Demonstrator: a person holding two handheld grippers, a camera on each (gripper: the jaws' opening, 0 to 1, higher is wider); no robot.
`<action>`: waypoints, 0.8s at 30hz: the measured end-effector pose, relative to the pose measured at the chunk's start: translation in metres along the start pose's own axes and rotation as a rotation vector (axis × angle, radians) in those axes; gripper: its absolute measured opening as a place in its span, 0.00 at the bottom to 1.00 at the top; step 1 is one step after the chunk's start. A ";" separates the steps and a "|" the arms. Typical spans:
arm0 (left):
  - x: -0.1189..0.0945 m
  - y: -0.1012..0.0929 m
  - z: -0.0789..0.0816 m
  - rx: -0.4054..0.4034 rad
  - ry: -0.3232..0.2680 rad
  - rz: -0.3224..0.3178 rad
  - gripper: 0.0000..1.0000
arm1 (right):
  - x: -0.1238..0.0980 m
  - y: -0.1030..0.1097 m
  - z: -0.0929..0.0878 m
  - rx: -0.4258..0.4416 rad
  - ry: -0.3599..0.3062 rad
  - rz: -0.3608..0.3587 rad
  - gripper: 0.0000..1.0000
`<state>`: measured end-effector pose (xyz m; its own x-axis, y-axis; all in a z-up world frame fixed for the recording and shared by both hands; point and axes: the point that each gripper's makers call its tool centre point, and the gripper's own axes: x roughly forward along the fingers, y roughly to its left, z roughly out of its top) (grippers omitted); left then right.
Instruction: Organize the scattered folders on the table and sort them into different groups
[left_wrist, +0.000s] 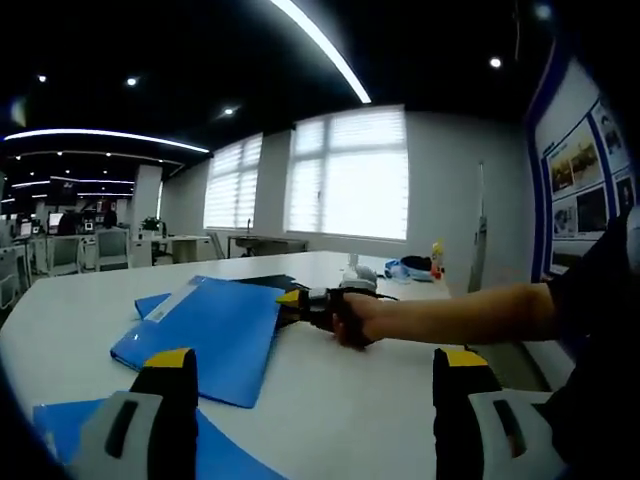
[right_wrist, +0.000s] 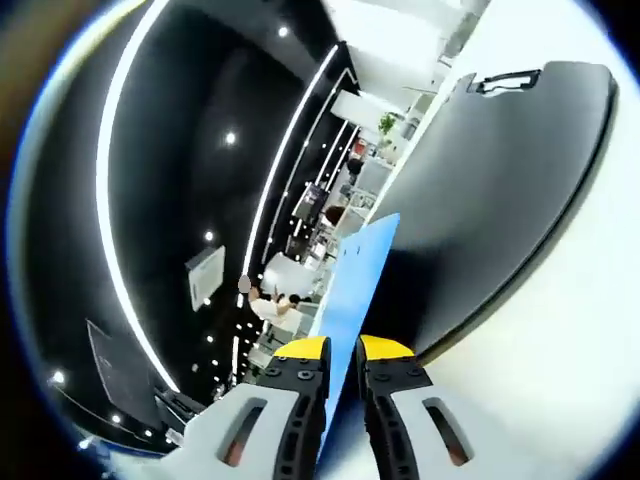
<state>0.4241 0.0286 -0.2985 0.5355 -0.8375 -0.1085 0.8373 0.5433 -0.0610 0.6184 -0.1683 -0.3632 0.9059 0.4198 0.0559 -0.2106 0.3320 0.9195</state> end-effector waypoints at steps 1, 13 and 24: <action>0.000 0.000 0.000 0.000 0.001 0.000 0.98 | 0.001 0.005 0.002 0.026 -0.026 0.036 0.11; -0.002 -0.001 -0.001 -0.007 -0.004 0.000 0.98 | 0.015 0.014 -0.012 0.046 -0.024 0.055 0.03; -0.002 0.002 -0.004 0.000 0.009 0.008 0.98 | 0.007 -0.011 -0.022 0.017 0.035 -0.130 0.08</action>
<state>0.4241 0.0314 -0.3024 0.5411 -0.8326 -0.1179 0.8330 0.5499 -0.0604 0.6189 -0.1509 -0.3811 0.9118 0.4032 -0.0775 -0.0856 0.3714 0.9245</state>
